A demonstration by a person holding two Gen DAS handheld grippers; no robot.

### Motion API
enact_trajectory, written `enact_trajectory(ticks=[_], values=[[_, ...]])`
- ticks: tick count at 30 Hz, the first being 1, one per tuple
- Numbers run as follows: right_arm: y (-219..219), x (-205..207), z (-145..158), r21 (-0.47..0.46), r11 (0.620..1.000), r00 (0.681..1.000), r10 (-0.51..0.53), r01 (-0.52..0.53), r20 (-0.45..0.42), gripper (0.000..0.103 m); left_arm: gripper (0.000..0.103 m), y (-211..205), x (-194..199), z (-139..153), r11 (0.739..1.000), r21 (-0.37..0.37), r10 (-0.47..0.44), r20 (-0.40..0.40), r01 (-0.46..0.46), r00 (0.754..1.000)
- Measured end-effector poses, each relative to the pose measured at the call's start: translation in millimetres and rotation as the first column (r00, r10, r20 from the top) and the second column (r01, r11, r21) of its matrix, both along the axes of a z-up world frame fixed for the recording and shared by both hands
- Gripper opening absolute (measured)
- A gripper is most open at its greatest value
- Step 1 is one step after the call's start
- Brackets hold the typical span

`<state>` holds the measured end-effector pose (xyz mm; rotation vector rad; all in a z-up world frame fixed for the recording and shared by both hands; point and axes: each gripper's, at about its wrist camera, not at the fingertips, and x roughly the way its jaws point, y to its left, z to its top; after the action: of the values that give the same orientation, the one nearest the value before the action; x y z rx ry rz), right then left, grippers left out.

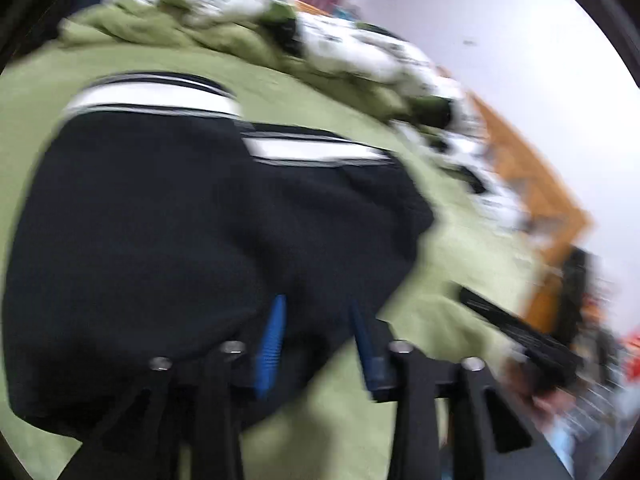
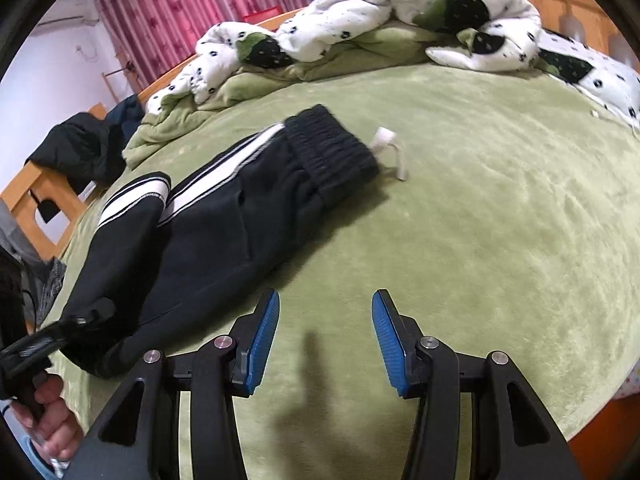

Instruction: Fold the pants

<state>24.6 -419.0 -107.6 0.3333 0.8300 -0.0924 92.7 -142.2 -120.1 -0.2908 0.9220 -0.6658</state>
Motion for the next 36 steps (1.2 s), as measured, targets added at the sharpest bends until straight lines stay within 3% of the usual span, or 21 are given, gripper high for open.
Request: enact_trajectory(ticks=[1, 5, 9, 11, 13, 18, 21, 22, 23, 25, 30, 34, 36], values=[[5.1, 2.4, 0.4, -0.002, 1.0, 1.0, 0.015, -0.015, 0.0, 0.049, 0.039, 6.1, -5.9, 5.1, 1.0, 0.006, -0.007, 0.006, 0.007, 1.0], [36.0, 17.9, 3.6, -0.005, 0.996, 0.996, 0.087, -0.087, -0.003, 0.049, 0.053, 47.3, -36.6, 19.9, 0.983, 0.149, 0.078, 0.17, -0.104, 0.982], [73.5, 32.9, 6.7, 0.039, 0.984, 0.984, 0.176, -0.176, 0.01, 0.049, 0.057, 99.7, -53.9, 18.0, 0.958, 0.185, 0.171, 0.244, -0.219, 0.955], [93.6, 43.3, 6.0, 0.084, 0.971, 0.974, 0.224, -0.225, 0.016, 0.051, 0.061, 126.3, -56.8, 10.0, 0.954, 0.166, 0.21, 0.228, -0.25, 0.951], [110.4, 54.1, 1.5, 0.125, 0.959, 0.967, 0.254, -0.254, 0.02, 0.056, 0.061, 149.2, -55.3, -4.6, 0.96, 0.124, 0.231, 0.163, -0.252, 0.959], [147.0, 86.0, -24.9, 0.14, 0.944, 0.951, 0.307, -0.299, -0.042, 0.056, 0.061, 179.6, -42.7, -44.5, 0.951, 0.064, 0.3, 0.029, -0.302, 0.953], [154.6, 103.2, -29.8, 0.195, 0.932, 0.948, 0.318, -0.306, -0.033, 0.056, 0.061, 166.7, -37.9, -40.8, 0.954, 0.073, 0.287, 0.047, -0.29, 0.957], [160.2, 113.6, -30.3, 0.245, 0.909, 0.933, 0.358, -0.337, -0.045, 0.045, 0.061, 159.3, -37.8, -39.3, 0.956, 0.091, 0.273, 0.067, -0.278, 0.96], [163.1, 120.1, -30.9, 0.27, 0.899, 0.925, 0.374, -0.344, -0.067, 0.042, 0.062, 151.2, -38.0, -38.6, 0.957, 0.116, 0.258, 0.091, -0.268, 0.962], [166.9, 130.6, -23.7, 0.276, 0.896, 0.923, 0.379, -0.348, -0.065, 0.017, 0.062, 137.2, -38.0, -42.2, 0.956, 0.144, 0.24, 0.108, -0.254, 0.965], [152.8, 125.5, 32.5, 0.295, 0.869, 0.917, 0.375, -0.398, 0.133, 0.016, 0.062, 119.2, -37.6, -46.3, 0.932, 0.168, 0.299, 0.148, -0.322, 0.943], [140.2, 125.9, 68.1, 0.236, 0.879, 0.907, 0.375, -0.414, 0.193, 0.015, 0.062, 107.1, -32.1, -42.8, 0.948, 0.076, 0.304, 0.079, -0.31, 0.949], [129.7, 127.4, 80.9, 0.207, 0.883, 0.899, 0.376, -0.421, 0.226, 0.015, 0.062, 91.4, -27.9, -43.5, 0.951, 0.083, 0.295, 0.063, -0.299, 0.954]])
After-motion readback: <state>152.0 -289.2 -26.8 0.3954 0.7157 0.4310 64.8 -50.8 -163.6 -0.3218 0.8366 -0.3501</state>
